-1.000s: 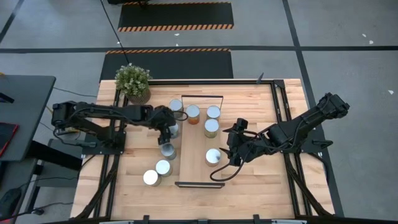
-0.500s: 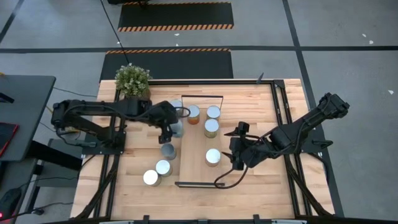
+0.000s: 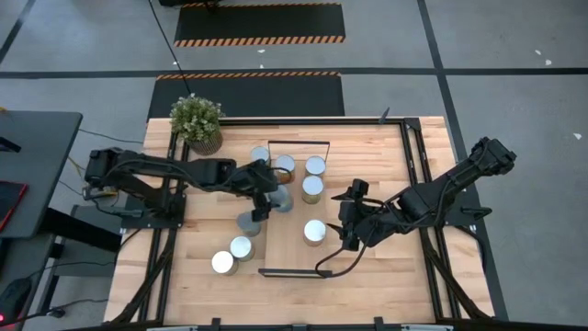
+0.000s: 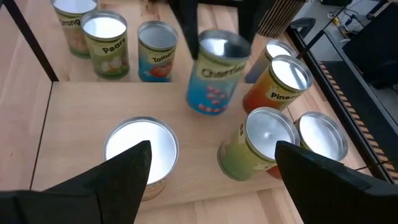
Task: Pick and place cans onto a shelf
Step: Put the canned cherries on the shelf, then put the canned peaches on the shelf
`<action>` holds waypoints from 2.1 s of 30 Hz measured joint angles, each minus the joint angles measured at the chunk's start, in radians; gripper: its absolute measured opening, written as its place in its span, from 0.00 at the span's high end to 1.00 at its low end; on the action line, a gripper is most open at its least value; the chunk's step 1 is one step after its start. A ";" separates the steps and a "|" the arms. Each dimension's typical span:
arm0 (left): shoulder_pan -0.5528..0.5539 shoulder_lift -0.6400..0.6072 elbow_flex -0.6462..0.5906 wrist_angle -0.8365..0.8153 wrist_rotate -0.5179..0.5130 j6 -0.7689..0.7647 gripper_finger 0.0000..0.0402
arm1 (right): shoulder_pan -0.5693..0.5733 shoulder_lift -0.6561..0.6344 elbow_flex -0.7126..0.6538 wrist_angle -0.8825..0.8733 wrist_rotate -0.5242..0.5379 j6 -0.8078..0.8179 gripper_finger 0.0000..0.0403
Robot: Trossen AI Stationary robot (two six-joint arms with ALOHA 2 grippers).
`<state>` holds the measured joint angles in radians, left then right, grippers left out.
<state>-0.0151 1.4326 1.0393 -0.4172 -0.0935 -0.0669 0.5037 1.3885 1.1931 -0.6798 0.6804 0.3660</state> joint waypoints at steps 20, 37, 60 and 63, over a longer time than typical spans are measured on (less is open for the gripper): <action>0.016 0.080 0.000 0.011 -0.112 0.054 0.18 | 0.000 0.001 0.000 0.007 0.000 -0.002 0.13; 0.003 0.078 0.008 0.009 -0.122 0.144 0.02 | 0.000 0.001 0.000 0.008 0.000 -0.002 0.13; -0.122 0.028 0.069 -0.119 -0.280 0.301 0.02 | 0.000 0.001 0.000 0.013 -0.001 -0.010 0.13; -0.125 0.027 0.079 -0.202 -0.314 0.335 0.02 | 0.000 0.001 0.000 0.015 -0.001 -0.010 0.13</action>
<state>-0.1398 1.4597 1.1183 -0.6195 -0.4073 0.2685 0.5037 1.3891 1.1931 -0.6643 0.6796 0.3561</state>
